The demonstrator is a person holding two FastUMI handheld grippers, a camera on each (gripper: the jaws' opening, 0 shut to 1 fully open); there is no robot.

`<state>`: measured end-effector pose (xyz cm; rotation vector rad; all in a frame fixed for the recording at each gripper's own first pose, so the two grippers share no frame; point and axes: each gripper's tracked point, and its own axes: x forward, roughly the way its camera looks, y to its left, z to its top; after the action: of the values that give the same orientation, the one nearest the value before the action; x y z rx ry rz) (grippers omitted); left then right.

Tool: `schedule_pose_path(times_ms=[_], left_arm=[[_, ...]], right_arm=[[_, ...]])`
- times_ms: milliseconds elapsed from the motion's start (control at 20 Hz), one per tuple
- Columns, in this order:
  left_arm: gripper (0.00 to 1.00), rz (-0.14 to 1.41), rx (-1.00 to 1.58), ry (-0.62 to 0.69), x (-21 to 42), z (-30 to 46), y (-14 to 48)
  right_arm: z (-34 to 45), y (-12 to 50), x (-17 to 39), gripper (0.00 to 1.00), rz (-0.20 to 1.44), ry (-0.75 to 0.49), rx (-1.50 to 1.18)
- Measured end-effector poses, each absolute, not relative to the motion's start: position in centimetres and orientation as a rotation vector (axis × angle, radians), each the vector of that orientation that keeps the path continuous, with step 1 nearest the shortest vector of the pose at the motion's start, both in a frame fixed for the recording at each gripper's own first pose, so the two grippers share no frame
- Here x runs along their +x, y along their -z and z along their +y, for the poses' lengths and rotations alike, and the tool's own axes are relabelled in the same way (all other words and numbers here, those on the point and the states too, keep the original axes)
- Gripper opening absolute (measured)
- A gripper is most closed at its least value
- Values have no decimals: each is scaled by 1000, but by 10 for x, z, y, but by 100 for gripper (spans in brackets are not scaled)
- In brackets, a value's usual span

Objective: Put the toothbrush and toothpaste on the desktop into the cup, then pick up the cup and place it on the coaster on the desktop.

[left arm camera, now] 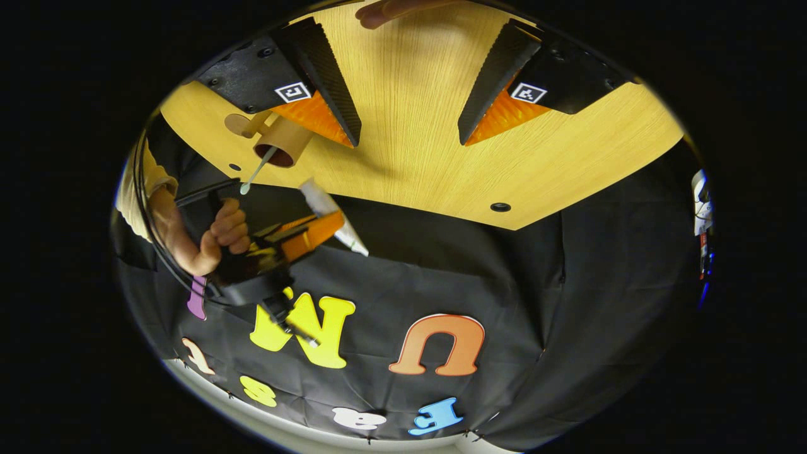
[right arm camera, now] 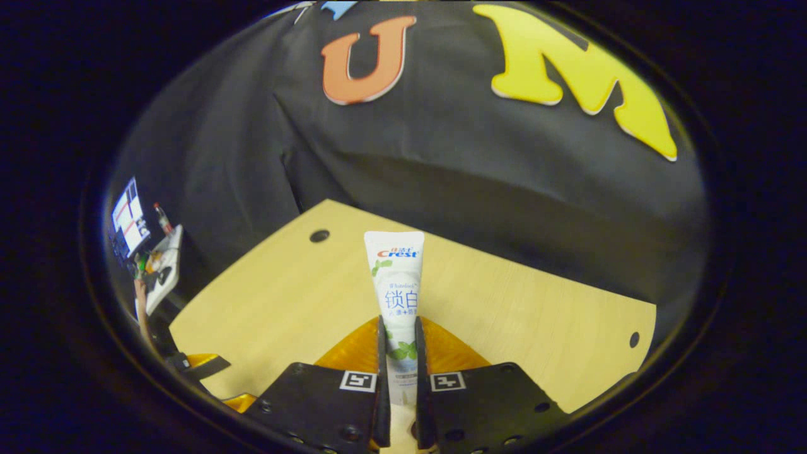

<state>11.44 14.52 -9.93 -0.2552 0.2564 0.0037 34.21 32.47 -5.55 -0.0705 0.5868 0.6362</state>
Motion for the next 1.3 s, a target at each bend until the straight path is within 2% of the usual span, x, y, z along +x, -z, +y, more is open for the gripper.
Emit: schedule_pose_path(times_ms=[100,200,500,1000,1200,1250,1300], left_arm=[[98,233,-238,14,108,133,91],[99,226,-220,31,101,120,86],[98,206,-177,88,92,75,77],[98,257,-173,139,94,37,100],[98,251,-165,142,94,30,97],[98,250,-164,142,93,28,96],[98,254,-162,142,94,26,98]], right_arm=[[290,17,334,16,419,-648,36],[265,1,315,16,322,-656,103],[223,1,274,16,97,-600,196],[213,86,287,16,99,-592,291],[206,90,277,29,58,-593,252],[204,89,274,38,51,-598,253],[202,86,268,52,48,-612,253]])
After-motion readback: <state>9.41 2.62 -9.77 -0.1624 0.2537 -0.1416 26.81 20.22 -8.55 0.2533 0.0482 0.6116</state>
